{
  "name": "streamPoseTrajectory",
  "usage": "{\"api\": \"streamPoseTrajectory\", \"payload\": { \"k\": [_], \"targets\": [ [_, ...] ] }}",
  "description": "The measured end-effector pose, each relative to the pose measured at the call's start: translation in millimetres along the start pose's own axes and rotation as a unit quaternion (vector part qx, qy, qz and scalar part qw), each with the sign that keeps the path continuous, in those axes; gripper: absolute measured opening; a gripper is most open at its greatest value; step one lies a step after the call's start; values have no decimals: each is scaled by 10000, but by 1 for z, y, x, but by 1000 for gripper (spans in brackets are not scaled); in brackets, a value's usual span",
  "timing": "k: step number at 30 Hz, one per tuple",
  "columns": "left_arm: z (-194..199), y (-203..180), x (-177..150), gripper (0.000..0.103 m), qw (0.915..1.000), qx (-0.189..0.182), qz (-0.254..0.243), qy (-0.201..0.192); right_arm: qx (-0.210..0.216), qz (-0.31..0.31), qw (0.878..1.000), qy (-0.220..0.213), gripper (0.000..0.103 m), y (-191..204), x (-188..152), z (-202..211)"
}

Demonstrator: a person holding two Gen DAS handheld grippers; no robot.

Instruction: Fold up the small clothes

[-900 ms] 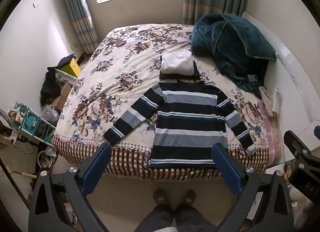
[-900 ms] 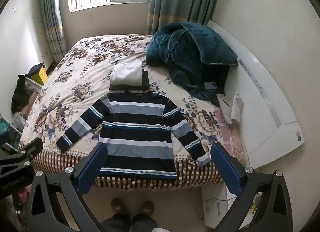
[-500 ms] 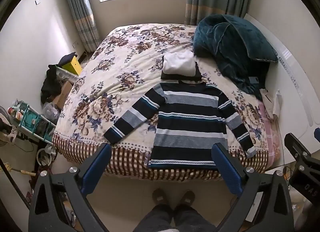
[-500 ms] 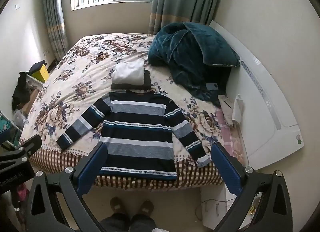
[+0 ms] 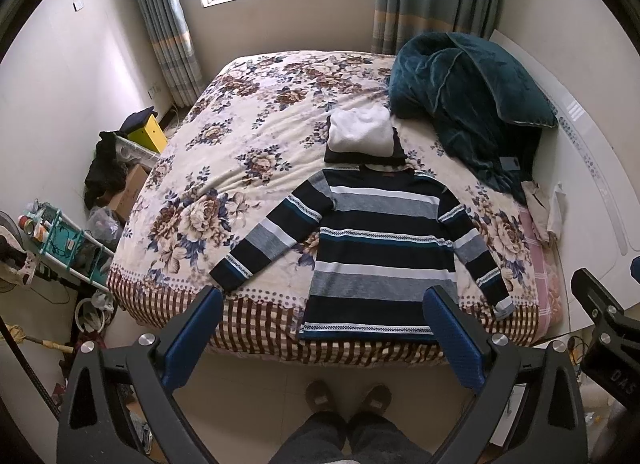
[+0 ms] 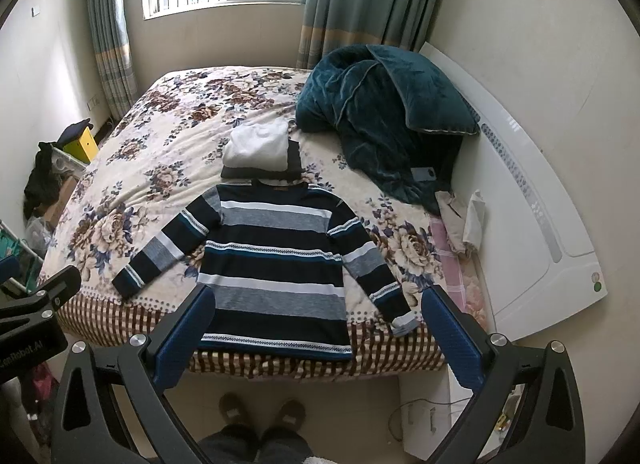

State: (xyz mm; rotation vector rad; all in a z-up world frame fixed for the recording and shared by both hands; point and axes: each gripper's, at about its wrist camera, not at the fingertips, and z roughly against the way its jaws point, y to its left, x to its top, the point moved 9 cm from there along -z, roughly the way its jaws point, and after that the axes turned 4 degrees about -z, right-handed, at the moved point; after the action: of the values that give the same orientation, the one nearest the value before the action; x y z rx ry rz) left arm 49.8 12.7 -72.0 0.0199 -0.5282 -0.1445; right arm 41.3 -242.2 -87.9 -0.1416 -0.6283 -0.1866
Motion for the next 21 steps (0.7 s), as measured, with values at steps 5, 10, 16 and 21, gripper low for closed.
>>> {"api": "streamPoseTrajectory", "payload": {
  "k": [5,10,16,21],
  "targets": [
    [0,2,4,102,10000,1,2,17,1,1,10000,12,103,2,-1,0],
    [1,2,3,102,10000,9,11,0,5,16,10000,8,103,3,-2,1],
    [1,2,4,102,10000,6,14,-11,19,37,10000,-15,103,3,1,2],
    [1,2,5,102,10000,-1,17,-16,24,41,10000,-17,103,3,2,2]
  ]
}}
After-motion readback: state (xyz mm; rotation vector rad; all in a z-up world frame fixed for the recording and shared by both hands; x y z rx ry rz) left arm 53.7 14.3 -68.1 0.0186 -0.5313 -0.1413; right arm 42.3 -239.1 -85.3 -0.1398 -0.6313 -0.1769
